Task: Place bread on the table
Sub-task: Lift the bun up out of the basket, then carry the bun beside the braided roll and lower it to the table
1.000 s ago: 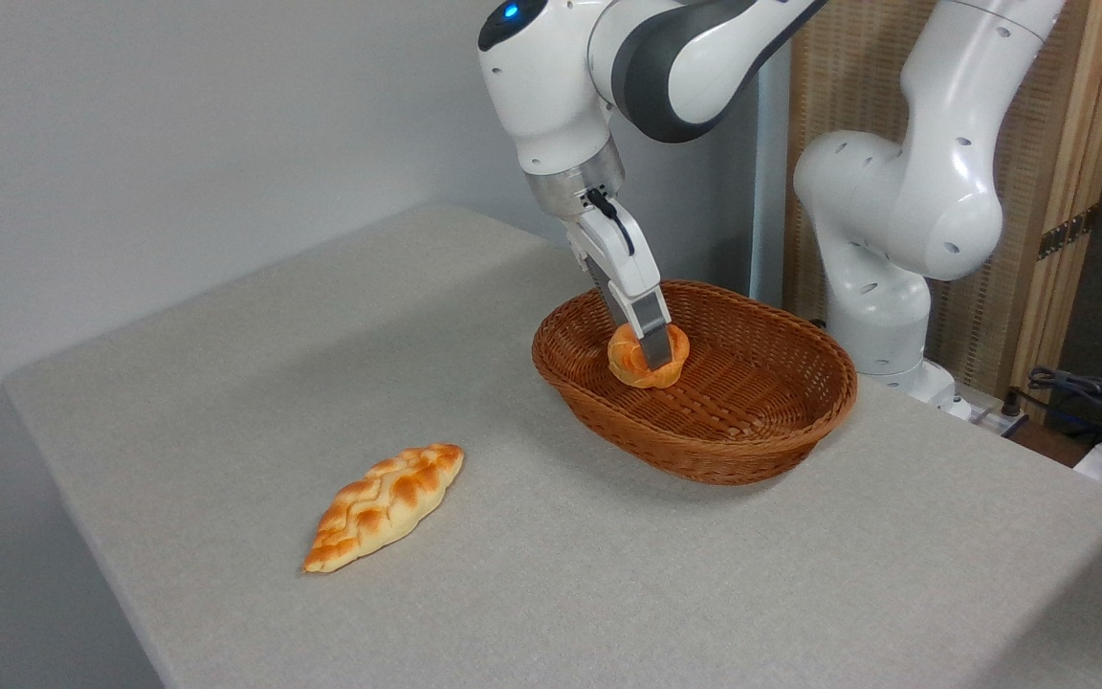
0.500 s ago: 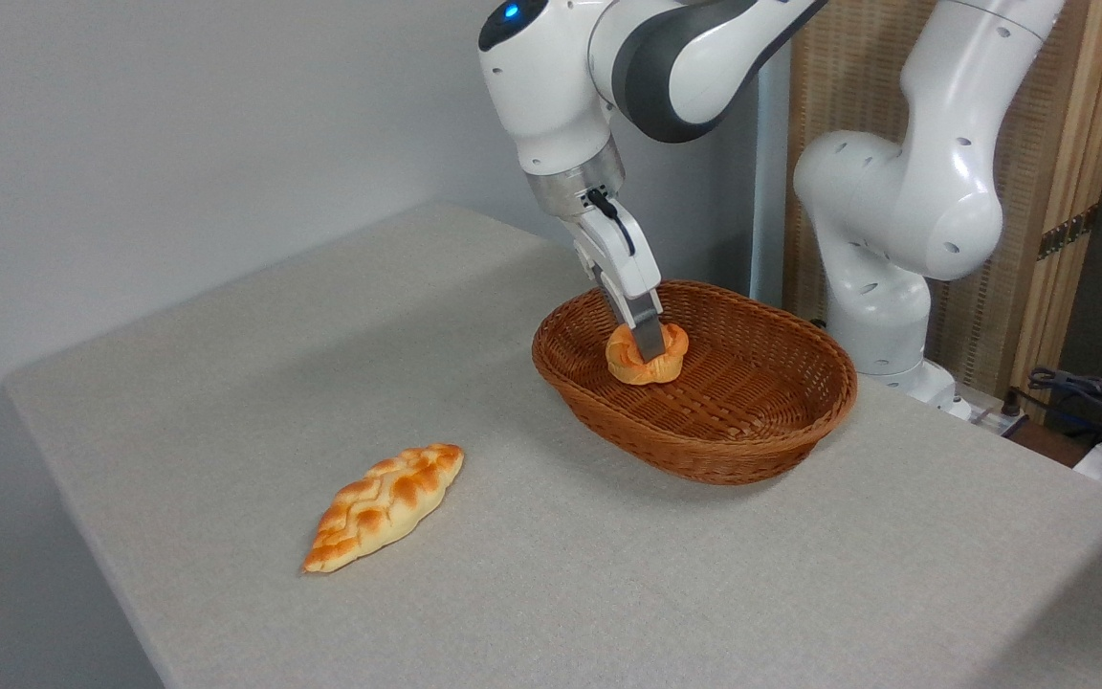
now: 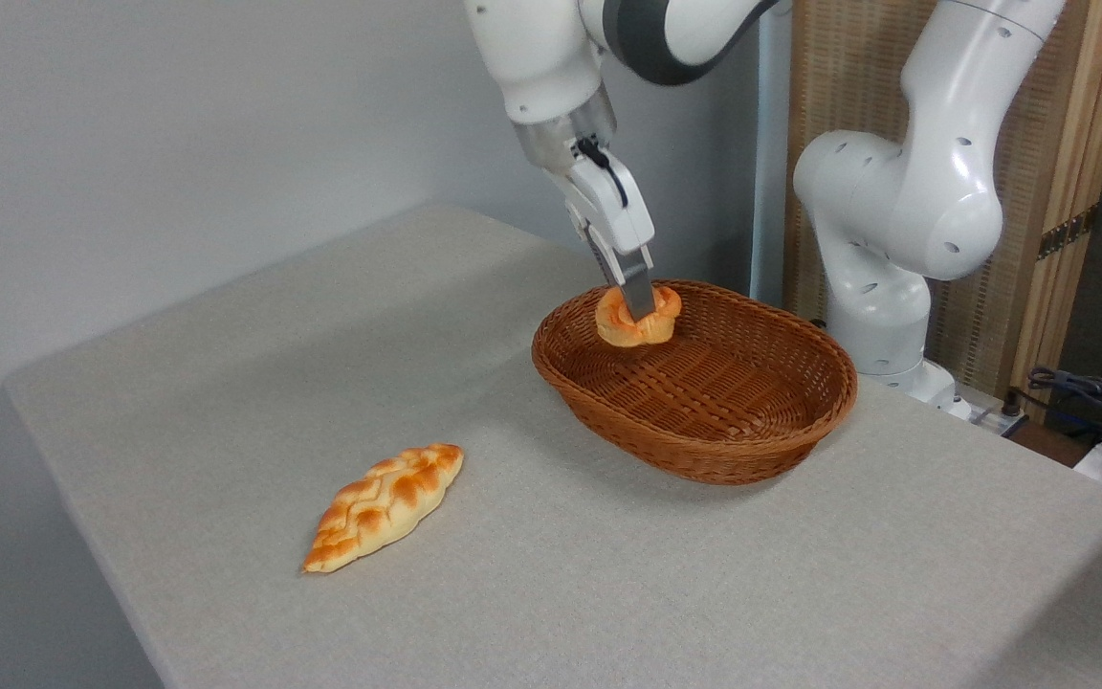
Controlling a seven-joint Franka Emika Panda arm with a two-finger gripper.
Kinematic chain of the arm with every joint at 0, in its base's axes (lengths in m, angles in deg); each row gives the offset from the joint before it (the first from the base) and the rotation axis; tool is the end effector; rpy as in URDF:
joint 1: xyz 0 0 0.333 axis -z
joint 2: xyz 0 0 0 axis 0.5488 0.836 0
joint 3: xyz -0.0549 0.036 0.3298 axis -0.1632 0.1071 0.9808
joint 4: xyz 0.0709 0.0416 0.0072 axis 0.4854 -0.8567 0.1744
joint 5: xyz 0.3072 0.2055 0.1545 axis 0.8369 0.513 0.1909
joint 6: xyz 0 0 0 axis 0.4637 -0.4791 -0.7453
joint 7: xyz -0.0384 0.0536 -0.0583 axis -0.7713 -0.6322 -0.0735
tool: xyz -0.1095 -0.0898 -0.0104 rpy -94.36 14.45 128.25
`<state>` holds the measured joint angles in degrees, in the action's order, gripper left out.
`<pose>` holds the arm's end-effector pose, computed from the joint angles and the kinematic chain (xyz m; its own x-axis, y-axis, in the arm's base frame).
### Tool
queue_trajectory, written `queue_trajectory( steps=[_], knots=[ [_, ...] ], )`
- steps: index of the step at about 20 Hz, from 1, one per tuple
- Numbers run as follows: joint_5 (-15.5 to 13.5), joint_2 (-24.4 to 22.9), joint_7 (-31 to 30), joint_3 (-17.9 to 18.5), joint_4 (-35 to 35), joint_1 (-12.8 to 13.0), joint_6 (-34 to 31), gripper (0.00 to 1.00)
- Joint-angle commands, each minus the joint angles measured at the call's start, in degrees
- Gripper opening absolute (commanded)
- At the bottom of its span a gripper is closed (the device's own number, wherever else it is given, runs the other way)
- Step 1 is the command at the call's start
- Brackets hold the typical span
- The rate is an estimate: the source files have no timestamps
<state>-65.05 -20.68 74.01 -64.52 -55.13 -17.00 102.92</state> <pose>0.3210 -0.1155 0.4661 0.4358 -0.8928 -0.1141 -0.8607 -0.4505 0.2371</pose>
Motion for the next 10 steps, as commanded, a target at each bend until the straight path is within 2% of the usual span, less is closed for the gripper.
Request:
queue_trajectory(
  steps=[1,2,5,8,10],
  knots=[
    [-0.2,2.1,1.0,4.8,7.0,0.1,-1.3,0.33],
    [0.0,3.6,1.2,6.8,9.4,0.2,-1.0,0.33],
    [4.5,7.6,2.4,11.3,15.0,0.9,1.9,0.33],
    [5.5,13.4,3.4,14.8,15.3,0.9,13.4,0.33],
    [5.6,17.2,3.3,15.0,15.3,0.9,19.1,0.33]
  ],
)
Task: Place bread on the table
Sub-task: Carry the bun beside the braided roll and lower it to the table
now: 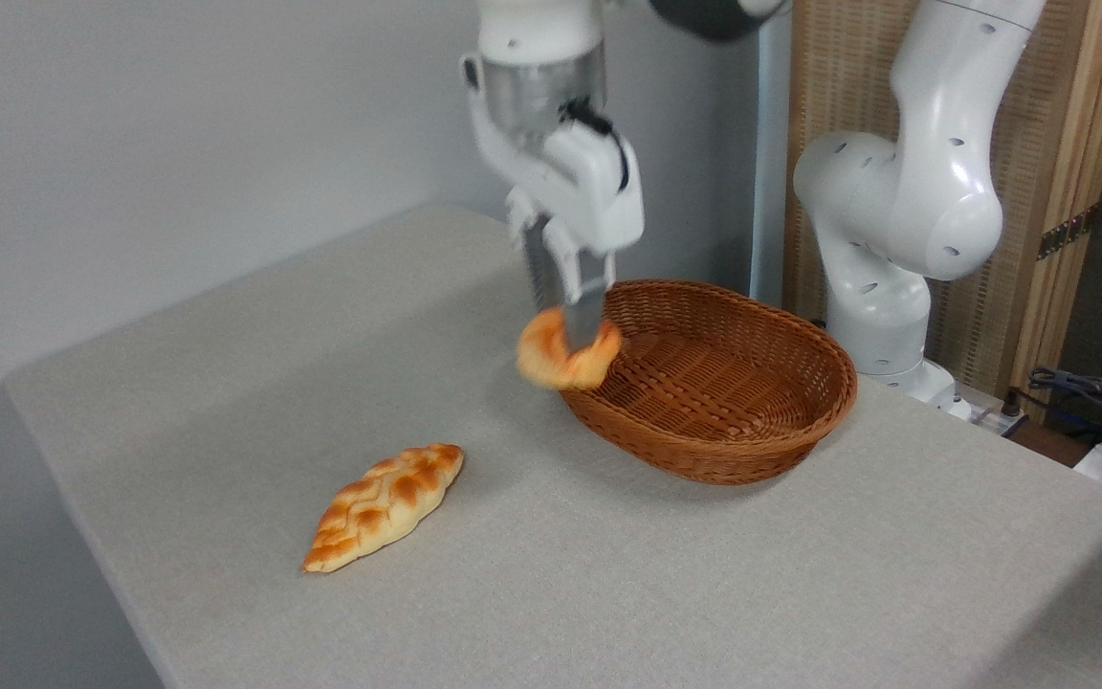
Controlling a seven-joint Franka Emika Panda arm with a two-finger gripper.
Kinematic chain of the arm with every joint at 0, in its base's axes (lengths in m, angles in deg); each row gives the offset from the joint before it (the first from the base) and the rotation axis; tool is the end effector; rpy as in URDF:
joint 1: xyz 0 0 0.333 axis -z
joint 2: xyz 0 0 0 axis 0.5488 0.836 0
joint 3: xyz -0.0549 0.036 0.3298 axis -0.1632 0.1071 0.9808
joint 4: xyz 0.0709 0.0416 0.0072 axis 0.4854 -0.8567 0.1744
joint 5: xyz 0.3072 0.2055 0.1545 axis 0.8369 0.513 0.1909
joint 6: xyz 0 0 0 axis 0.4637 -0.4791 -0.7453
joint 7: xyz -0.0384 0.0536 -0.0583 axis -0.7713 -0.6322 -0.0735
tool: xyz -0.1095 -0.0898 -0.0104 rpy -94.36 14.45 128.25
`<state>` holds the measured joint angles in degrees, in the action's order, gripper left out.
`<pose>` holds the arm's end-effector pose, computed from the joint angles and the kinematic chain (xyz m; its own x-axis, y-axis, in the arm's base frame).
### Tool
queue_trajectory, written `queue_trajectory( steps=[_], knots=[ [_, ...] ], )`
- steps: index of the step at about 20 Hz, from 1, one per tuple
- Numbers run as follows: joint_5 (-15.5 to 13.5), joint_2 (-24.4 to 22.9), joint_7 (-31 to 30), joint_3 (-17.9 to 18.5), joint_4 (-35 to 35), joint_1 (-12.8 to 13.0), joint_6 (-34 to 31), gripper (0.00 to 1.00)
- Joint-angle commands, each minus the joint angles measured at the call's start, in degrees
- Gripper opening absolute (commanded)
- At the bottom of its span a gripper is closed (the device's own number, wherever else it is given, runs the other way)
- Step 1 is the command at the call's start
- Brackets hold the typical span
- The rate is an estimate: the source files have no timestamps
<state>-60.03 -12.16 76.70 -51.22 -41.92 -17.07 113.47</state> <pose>0.4336 -0.0237 0.5254 0.5797 -0.8117 0.0711 -0.8148 -0.5771 0.0551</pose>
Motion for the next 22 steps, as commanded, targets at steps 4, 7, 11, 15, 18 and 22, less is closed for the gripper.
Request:
queue_trajectory(
  steps=[4,7,11,15,18,22],
  knots=[
    [0.5,14.4,0.6,2.7,2.0,0.9,18.5,0.37],
    [0.6,16.8,0.6,2.8,1.9,0.7,22.5,0.74],
    [1.0,17.5,0.8,4.3,1.8,0.7,23.0,1.00],
    [1.6,18.5,0.8,4.3,1.7,0.7,23.0,1.00],
    [1.6,18.5,0.6,4.3,1.8,0.7,23.0,1.00],
    [1.6,18.4,0.6,4.4,1.8,0.7,22.9,1.00]
  ],
)
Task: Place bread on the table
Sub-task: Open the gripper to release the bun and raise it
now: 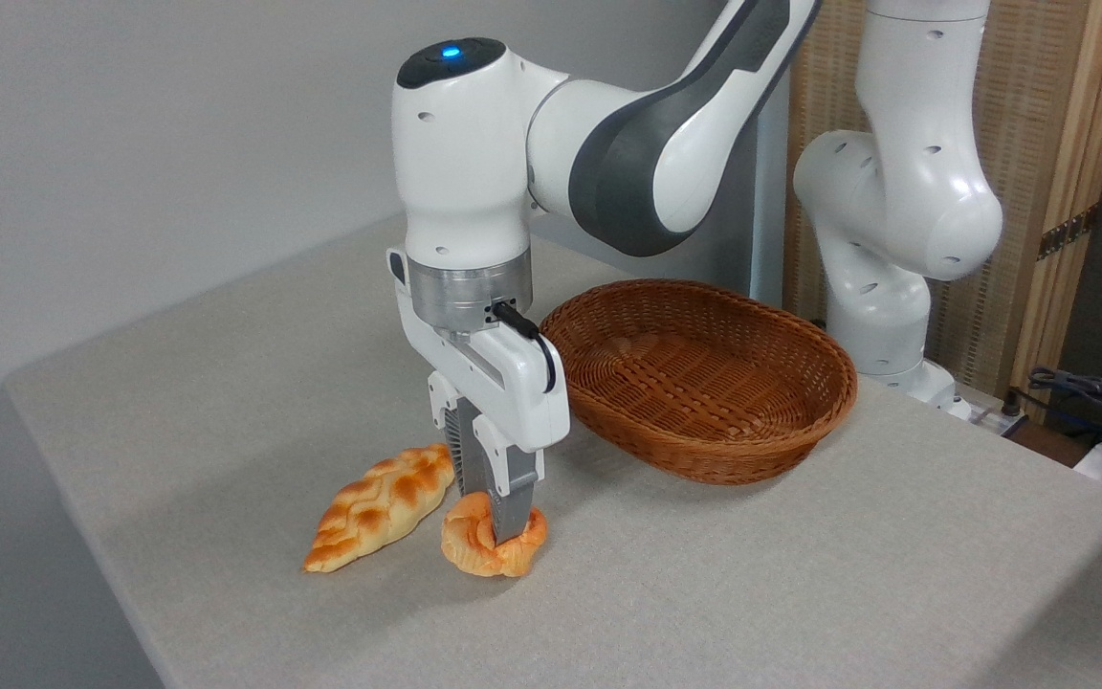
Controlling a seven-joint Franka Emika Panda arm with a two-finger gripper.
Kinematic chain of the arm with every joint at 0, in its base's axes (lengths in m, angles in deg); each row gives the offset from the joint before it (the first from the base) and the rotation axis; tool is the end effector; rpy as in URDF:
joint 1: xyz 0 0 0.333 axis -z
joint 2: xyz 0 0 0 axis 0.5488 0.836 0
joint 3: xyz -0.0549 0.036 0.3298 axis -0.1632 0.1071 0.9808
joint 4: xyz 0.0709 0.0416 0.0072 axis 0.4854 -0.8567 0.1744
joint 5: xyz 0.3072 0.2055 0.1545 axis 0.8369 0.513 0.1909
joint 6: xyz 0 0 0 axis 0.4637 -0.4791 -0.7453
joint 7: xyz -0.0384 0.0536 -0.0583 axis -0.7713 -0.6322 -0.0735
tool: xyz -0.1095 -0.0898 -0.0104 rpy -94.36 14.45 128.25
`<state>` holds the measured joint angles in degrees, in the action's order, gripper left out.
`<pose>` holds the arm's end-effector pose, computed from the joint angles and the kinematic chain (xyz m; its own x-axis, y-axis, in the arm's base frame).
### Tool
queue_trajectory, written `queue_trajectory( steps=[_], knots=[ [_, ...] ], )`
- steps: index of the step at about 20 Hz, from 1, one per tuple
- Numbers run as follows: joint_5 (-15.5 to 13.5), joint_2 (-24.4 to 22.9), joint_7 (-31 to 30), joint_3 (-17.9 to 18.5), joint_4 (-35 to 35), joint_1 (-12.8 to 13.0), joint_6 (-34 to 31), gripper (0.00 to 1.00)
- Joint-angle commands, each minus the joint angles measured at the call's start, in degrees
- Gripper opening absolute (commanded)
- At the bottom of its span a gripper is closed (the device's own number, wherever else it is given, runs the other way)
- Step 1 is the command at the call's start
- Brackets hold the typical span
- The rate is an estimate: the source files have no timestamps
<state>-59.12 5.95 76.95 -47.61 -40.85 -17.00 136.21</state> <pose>0.5365 -0.0037 0.4211 0.6290 -0.7729 0.0832 -0.7698 -0.6342 -0.0716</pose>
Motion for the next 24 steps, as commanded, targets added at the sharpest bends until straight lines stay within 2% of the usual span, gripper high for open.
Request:
queue_trajectory(
  steps=[1,11,12,13,16,19,22,24],
  knots=[
    [0.7,0.3,0.4,0.7,0.8,0.6,0.1,1.00],
    [-0.1,-2.0,-0.4,1.3,3.0,0.1,-1.8,1.00],
    [-0.2,-2.4,-0.6,1.3,4.9,-0.4,-3.9,1.00],
    [-0.3,-2.4,-1.3,0.6,7.9,-1.9,-7.2,1.00],
    [-3.1,-1.6,-3.6,-0.1,18.1,-3.2,-18.1,1.00],
    [-4.5,-1.5,-3.7,-1.2,21.5,-4.7,-21.4,1.00],
    [-5.7,-0.3,-3.7,-7.1,26.5,-9.3,-26.6,1.00],
    [-4.1,2.2,-3.7,-9.8,31.3,-9.7,-32.6,1.00]
  ],
)
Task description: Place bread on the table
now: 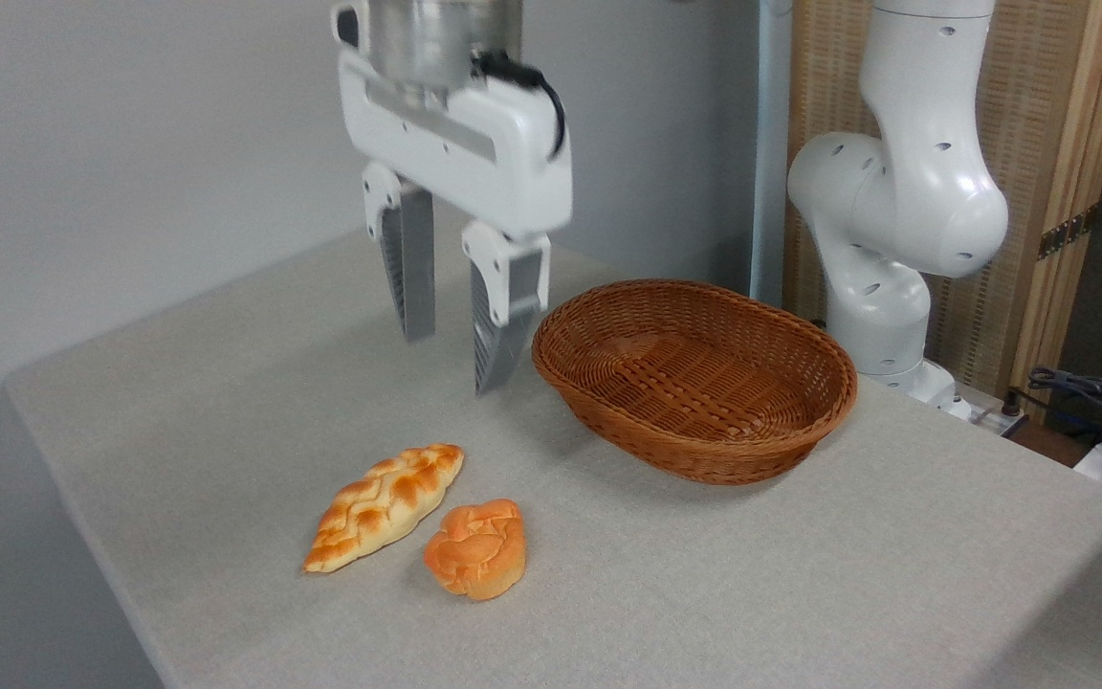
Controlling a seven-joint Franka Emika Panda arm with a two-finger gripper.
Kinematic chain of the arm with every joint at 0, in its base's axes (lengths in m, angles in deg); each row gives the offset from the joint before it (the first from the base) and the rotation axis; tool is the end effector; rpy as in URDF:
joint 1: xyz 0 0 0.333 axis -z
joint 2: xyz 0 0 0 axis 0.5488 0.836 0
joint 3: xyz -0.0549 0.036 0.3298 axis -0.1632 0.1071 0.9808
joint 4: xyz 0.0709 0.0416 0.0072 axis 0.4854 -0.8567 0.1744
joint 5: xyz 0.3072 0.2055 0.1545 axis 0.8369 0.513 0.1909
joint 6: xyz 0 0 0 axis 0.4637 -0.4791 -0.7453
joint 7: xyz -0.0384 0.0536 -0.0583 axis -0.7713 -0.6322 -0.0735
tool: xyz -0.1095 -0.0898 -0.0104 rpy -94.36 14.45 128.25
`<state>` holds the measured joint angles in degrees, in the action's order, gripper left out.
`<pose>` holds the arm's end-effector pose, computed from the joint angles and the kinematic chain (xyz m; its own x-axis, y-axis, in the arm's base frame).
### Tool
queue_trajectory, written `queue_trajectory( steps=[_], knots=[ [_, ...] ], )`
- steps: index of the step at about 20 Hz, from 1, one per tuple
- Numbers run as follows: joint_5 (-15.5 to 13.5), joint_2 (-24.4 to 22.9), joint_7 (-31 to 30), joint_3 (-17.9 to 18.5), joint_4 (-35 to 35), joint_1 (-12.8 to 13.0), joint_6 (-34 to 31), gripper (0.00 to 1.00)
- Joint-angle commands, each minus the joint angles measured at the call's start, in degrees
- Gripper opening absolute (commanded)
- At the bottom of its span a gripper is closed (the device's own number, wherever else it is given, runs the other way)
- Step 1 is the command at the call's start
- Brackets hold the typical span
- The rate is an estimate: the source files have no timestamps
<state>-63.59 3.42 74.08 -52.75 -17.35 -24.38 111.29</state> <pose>0.5385 0.0126 0.6060 0.6991 -0.6978 0.1559 -0.7029 -0.7107 -0.0293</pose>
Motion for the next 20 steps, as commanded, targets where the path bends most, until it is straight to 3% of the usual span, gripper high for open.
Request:
queue_trajectory(
  steps=[1,5,9,16,18,20],
  knots=[
    [0.8,5.2,-0.8,-4.9,8.9,-2.3,-8.9,1.00],
    [0.9,6.3,-1.3,-6.1,11.0,-2.3,-11.1,1.00],
    [0.4,6.7,-9.2,-5.9,11.0,-2.3,-10.7,1.00],
    [0.4,6.8,-9.2,-5.4,11.0,-2.6,-10.9,1.00],
    [0.1,6.7,-9.2,-6.2,10.9,-5.4,-10.9,1.00],
    [0.2,6.7,-9.2,-6.7,10.9,-6.1,-11.2,1.00]
  ],
)
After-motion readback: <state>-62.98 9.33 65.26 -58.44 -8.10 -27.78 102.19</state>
